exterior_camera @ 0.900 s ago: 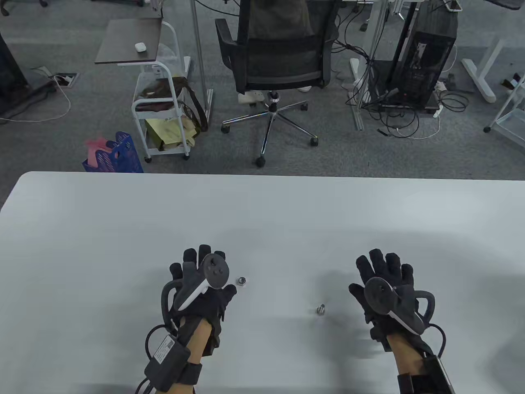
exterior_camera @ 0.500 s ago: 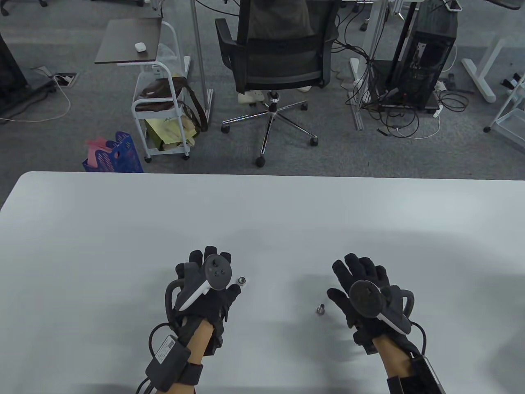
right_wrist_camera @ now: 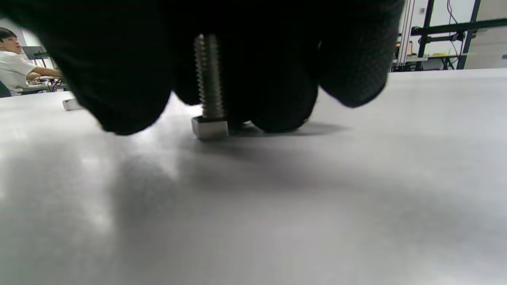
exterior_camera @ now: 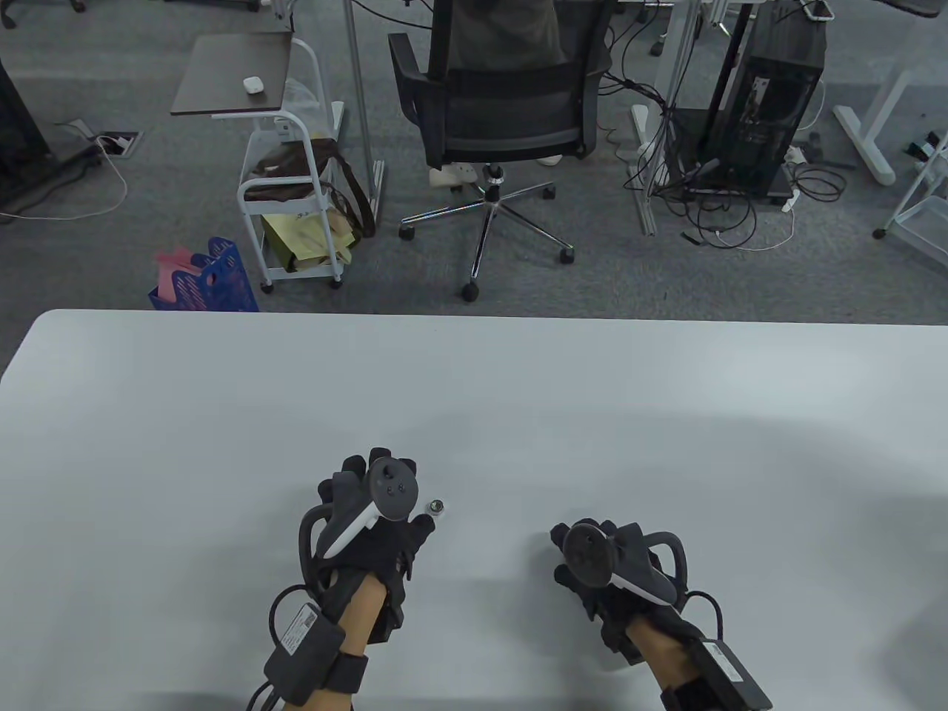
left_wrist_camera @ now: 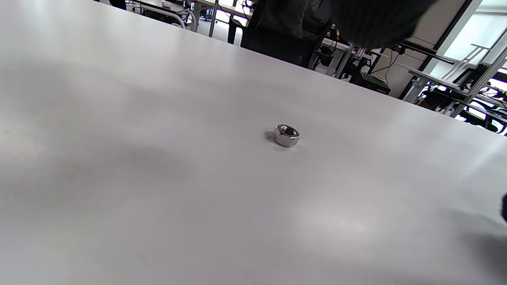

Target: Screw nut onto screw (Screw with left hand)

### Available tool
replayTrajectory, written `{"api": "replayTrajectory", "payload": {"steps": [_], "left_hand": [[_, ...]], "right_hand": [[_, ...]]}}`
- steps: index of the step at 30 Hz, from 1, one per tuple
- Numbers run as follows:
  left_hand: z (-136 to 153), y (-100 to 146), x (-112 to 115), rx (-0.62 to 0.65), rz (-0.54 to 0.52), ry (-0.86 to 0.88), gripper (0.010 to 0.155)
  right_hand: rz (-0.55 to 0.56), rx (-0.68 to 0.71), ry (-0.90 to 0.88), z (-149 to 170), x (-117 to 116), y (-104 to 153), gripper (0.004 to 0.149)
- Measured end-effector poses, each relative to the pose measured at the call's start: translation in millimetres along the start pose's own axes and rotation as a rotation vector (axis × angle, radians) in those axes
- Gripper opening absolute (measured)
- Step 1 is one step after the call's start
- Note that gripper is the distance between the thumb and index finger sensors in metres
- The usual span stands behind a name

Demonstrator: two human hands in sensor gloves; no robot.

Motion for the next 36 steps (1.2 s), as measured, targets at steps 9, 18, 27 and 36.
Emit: {"api": "replayTrajectory", "payload": {"steps": [9, 18, 27, 36], "left_hand": [[2.6, 0.8, -1.0, -0.008, -0.004, 0.028, 0.081], [0.6, 0.5, 1.1, -0.009, 0.011, 0.018, 0.082], [-4.7, -0.2, 6.0, 0.003, 0.033, -0.003, 0.082], [-11.6, -2.1, 13.7, 0.028, 0.055, -0.017, 0.081]], "right_hand": [[-0.120, -0.035, -0.056, 11.1, -1.3, -1.4, 0.049], [0.203, -0.081, -0.238, 24.1, 89.3, 7.2, 0.049], [0.247, -0.103, -0.521, 39.8, 101.9, 12.1, 0.050], [0.200, -0.063, -0.529, 33.5, 81.3, 15.6, 0.053]]}}
Point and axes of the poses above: the tracker on the back of each hand, its own z axis roughly to the little-finger side, its own y axis roughly from the fingertips to the wrist, x = y × z, the point moved 4 cm from there along -y, roughly from the wrist to the fingertips, and after that the axes turned 1 degree about -y, right-handed, at the moved point
